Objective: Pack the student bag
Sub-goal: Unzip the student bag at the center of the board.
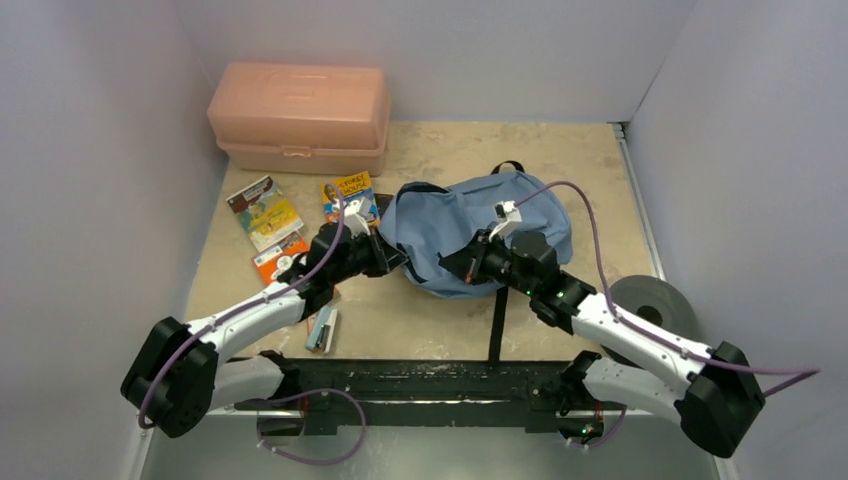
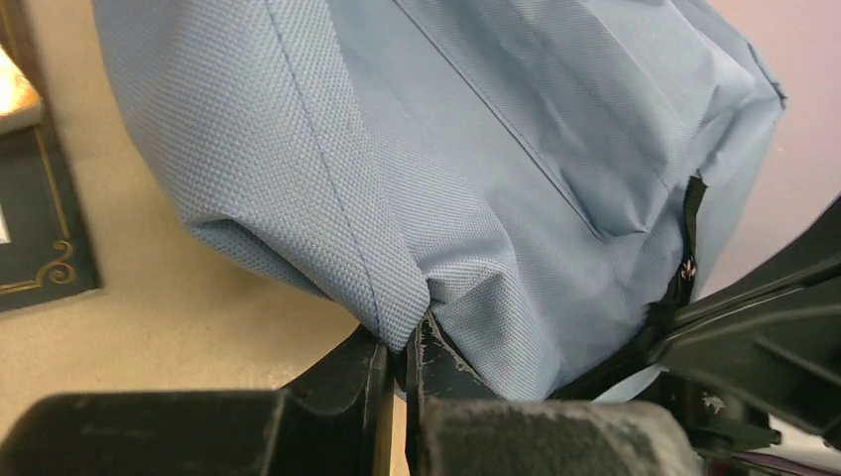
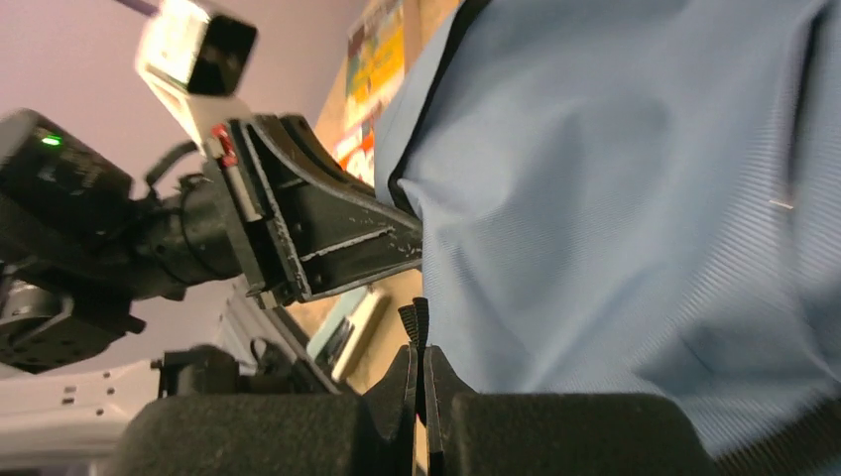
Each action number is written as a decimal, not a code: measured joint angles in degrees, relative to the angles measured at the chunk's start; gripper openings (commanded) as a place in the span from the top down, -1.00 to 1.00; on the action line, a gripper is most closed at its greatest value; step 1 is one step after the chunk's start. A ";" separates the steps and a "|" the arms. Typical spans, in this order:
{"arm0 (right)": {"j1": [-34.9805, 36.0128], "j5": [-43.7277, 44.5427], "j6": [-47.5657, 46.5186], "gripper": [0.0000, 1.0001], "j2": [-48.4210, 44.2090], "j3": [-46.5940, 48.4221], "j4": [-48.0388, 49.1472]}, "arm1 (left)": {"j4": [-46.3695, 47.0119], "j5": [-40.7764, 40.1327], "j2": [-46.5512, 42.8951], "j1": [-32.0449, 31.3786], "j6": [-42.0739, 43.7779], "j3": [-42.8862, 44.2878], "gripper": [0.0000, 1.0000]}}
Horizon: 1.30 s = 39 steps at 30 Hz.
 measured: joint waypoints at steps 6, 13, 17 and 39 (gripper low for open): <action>0.44 -3.37 2.67 1.00 5.88 0.76 -2.60 | -0.04 -8.79 2.21 -7.32 -1.86 1.20 0.78; 0.50 -1.88 -3.06 1.00 1.27 0.70 -7.39 | -8.98 -12.44 -3.89 -8.35 -0.46 2.29 -0.55; 0.70 -1.88 -8.09 0.44 -0.50 -2.21 -5.44 | -22.34 -13.99 -14.60 -8.72 0.42 4.17 -0.65; -2.93 4.55 27.78 -0.81 -4.50 -7.69 -38.32 | -29.03 -7.54 7.91 -21.16 -4.72 20.09 -0.38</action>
